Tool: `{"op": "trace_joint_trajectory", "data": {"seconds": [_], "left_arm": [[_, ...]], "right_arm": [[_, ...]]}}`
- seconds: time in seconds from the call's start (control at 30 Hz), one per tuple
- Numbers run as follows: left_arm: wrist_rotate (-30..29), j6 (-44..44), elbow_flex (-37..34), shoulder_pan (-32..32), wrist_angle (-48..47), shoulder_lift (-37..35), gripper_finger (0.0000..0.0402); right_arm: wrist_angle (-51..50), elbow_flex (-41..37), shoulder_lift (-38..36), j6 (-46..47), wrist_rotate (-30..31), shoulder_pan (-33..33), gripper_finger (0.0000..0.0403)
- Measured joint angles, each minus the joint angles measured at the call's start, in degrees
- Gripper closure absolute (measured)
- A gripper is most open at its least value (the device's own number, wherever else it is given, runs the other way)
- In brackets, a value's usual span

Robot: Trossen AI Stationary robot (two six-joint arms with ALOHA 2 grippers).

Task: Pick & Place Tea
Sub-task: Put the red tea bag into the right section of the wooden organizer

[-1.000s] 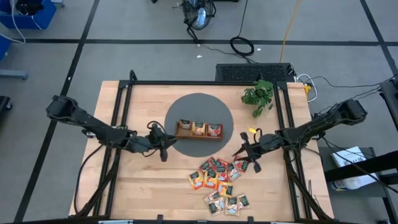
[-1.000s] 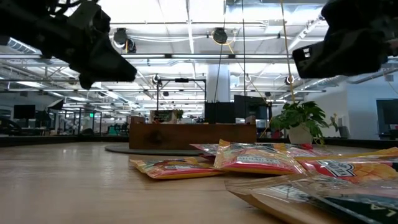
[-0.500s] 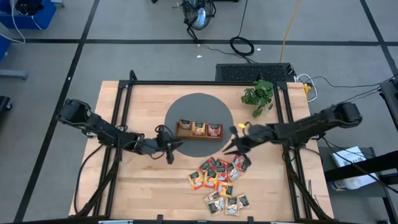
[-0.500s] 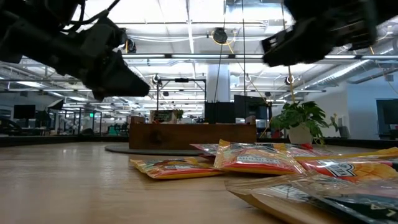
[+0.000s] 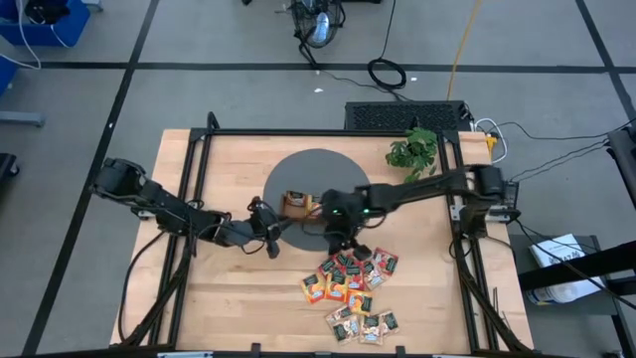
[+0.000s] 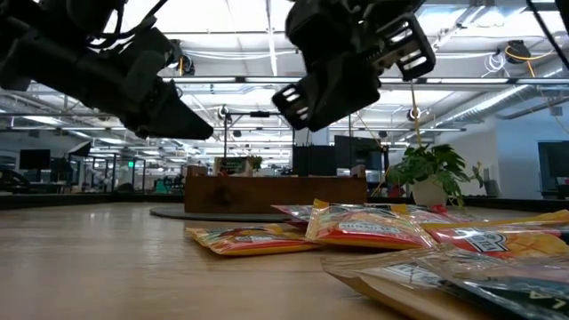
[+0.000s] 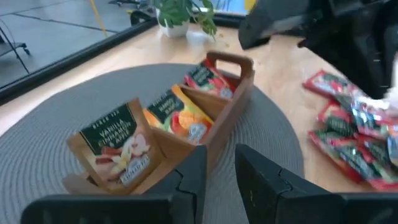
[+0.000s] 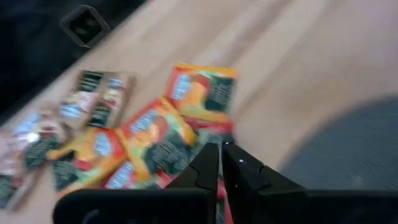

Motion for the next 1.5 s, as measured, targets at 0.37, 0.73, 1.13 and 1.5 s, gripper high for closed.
{"op": "trace_joint_trajectory", "data": {"seconds": [0.37, 0.73, 1.13, 1.5], "left_arm": [[0.0, -0.2, 0.0, -1.3, -4.0, 0.0, 0.0314], [0.1, -1.1, 0.0, -1.4, -3.7, 0.0, 0.0314], [0.2, -1.4, 0.0, -1.4, -2.8, 0.0, 0.0314], [0.2, -1.1, 0.0, -1.4, -2.9, 0.0, 0.0314]], "right_arm": [[4.9, 1.8, 4.5, -1.4, -7.6, 0.1, 0.0297], [15.2, -0.1, 7.9, 1.4, -4.5, 3.1, 0.0223], [19.9, -0.3, 12.5, 0.5, -4.5, 1.2, 0.0222], [18.4, -0.2, 12.5, 3.1, -7.1, -0.4, 0.0223]]}}
